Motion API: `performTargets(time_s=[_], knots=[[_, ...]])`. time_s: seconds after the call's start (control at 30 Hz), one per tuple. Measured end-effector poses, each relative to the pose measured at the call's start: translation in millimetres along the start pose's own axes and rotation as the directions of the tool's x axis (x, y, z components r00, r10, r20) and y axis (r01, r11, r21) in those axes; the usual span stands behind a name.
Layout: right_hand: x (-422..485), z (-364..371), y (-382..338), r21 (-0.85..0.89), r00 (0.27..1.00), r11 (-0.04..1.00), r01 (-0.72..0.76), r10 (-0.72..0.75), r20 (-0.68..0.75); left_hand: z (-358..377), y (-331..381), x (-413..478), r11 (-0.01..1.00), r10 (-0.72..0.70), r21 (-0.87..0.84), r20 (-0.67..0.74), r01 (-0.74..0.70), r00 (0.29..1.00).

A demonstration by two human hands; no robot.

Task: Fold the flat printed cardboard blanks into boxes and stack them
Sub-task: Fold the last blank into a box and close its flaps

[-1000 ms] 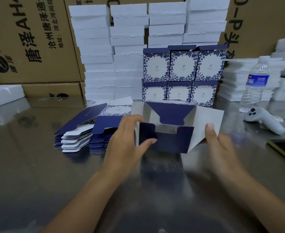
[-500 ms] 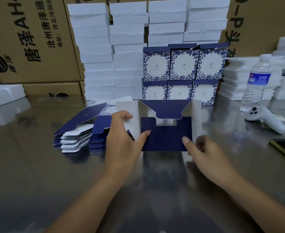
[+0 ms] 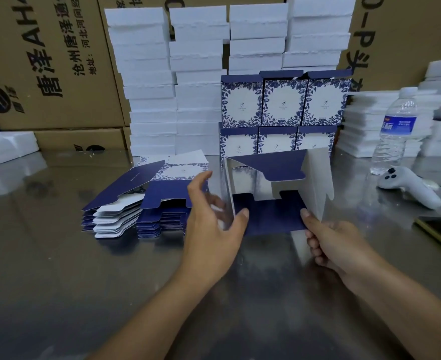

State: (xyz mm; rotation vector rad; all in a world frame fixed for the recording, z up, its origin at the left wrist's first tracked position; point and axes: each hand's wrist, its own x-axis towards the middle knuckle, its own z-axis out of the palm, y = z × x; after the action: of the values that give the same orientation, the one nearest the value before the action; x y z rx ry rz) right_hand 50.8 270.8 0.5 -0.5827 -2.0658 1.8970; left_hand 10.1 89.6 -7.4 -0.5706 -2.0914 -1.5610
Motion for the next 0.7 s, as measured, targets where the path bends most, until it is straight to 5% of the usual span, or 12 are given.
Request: performTargets(time_s=[0.1,0.2,0.7], knots=[[0,2,2,-0.001,1.000,1.000,-0.010,0.010,0.009,5,-2,-3,0.935,-0.335,-0.046,0.213,0.352,0.918],[-2,6,1,0.015,1.000,1.000,-0.003,0.003,0.013,9,1,-6,0.801,-0.487,-0.216,0.306,0.558,0.818],[-15,12,-6,0.123,0.972,0.976,-0.180,0.157,0.173,13,16,-9,0.407,-0.614,-0.496,0.473,0.767,0.632]])
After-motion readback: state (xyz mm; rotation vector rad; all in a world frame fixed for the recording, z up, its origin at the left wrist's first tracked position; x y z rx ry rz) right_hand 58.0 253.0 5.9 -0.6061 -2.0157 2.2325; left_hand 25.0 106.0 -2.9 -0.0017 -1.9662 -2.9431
